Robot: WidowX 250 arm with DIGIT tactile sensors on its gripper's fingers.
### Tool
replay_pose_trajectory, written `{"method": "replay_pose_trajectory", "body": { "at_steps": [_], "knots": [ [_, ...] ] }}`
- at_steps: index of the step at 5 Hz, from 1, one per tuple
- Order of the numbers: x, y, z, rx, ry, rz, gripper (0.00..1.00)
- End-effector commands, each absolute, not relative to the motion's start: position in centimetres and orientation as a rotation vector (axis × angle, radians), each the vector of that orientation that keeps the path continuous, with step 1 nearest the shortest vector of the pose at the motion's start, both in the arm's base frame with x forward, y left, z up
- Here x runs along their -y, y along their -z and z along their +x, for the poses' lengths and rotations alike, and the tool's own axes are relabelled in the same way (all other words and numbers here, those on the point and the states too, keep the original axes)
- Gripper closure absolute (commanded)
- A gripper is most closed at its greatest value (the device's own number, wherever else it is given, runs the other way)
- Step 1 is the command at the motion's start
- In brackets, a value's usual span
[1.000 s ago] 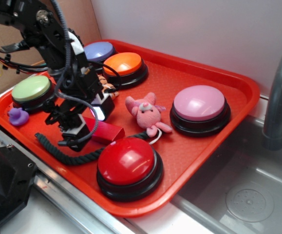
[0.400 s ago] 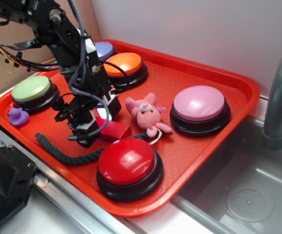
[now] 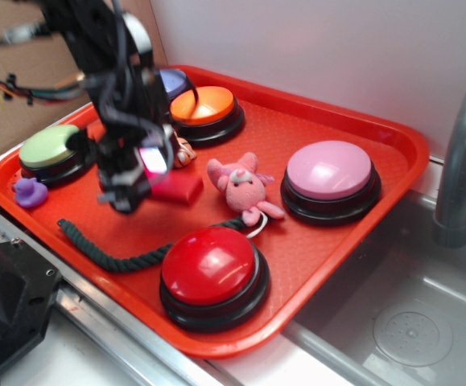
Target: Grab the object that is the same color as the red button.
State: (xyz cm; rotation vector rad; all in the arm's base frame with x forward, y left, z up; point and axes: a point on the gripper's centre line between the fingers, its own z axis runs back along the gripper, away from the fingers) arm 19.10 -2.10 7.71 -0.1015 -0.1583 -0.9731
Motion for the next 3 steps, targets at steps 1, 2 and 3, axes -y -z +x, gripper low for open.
{"method": "replay_pose_trajectory", "body": {
  "at_steps": [1,2,3],
  "knots": [
    [0.6,-15.1,19.5,0.086,0.492,-0.007,1.0],
    [0.5,-17.7,19.4,0.067,0.245,0.07,1.0],
    [-0.2,-19.4,19.6,0.047,0.04,0.15,1.0]
  ]
}}
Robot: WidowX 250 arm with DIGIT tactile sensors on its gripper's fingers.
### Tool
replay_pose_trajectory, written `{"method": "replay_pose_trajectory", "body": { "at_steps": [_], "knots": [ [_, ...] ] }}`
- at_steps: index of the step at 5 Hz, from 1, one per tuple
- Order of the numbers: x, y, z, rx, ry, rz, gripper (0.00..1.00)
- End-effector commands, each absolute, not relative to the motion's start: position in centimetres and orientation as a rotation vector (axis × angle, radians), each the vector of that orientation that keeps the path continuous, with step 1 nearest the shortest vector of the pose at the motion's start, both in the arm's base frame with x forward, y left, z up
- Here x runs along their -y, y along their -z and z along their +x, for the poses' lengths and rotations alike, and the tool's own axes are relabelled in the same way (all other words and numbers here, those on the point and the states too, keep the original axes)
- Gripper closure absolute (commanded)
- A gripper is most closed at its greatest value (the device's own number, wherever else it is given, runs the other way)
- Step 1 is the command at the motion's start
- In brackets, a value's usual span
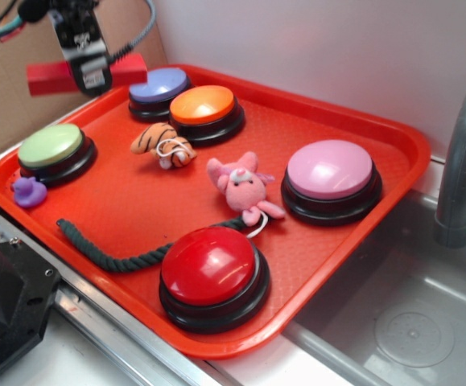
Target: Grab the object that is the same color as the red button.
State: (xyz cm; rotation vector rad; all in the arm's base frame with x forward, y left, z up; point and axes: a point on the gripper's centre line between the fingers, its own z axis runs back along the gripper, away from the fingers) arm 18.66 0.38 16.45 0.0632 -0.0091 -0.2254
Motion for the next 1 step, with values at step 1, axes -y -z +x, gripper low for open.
{"method": "replay_pose_trajectory", "body": {
  "at_steps": [1],
  "knots": [
    [0.05,-19.18,20.18,0.055,-0.002,0.177,1.0]
  ]
}}
